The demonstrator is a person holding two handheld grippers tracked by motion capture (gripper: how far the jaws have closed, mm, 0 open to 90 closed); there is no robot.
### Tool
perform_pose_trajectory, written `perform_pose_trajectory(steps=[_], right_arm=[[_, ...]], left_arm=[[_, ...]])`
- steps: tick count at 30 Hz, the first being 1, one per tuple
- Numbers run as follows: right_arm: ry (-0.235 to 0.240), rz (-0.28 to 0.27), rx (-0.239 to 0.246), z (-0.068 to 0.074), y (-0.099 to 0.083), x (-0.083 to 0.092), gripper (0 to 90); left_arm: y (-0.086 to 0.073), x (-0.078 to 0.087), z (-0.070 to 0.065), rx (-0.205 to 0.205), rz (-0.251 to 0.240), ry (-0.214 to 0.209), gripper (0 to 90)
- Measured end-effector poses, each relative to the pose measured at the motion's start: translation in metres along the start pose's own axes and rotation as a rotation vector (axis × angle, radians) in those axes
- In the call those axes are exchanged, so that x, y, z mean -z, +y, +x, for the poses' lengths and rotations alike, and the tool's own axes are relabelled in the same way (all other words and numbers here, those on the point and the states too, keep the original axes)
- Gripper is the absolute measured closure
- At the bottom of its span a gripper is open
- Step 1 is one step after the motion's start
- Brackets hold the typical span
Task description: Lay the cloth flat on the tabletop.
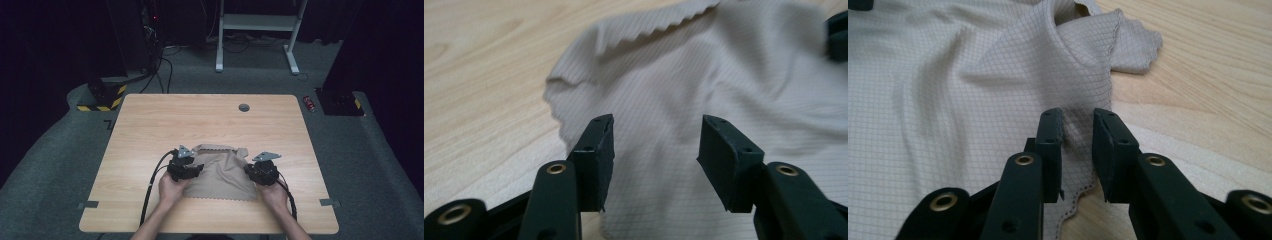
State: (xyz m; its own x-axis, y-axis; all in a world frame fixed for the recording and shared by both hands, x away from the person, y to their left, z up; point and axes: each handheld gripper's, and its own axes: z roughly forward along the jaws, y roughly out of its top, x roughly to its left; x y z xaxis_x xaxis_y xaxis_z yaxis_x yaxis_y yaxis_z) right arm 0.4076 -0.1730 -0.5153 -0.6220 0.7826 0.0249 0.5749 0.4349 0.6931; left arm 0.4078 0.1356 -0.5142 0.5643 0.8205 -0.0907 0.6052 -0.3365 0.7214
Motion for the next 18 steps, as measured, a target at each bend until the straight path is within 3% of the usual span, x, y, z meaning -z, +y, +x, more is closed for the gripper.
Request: perform_pose_trajectory(steps=[1,4,6,11,15,18], right_arm=[[-0.007,0.003,0.004,0.0,0.0,0.001,74.6],[-0.016,0.011,0.037,-0.003,-0.004,0.005,75.7],[-0.015,0.019,0.041,-0.004,-0.007,0.009,75.5],[0.0,0.043,0.041,-0.01,-0.007,0.013,68.5],[-0.006,0.009,-0.023,-0.021,-0.005,0.014,67.3],[-0.006,0.027,-0.07,-0.03,0.001,0.013,64.7]], left_arm=[[-0.002,-0.001,0.002,-0.008,0.019,0.011,48.2],[-0.008,0.004,0.004,-0.004,0.012,0.033,49.2],[-0.012,0.008,0.003,-0.032,0.016,0.049,49.9],[-0.01,0.011,0.004,-0.046,0.038,0.059,49.5],[-0.003,0.012,0.011,-0.031,0.022,0.067,48.0],[0.006,0.014,0.018,-0.016,-0.016,0.075,47.5]])
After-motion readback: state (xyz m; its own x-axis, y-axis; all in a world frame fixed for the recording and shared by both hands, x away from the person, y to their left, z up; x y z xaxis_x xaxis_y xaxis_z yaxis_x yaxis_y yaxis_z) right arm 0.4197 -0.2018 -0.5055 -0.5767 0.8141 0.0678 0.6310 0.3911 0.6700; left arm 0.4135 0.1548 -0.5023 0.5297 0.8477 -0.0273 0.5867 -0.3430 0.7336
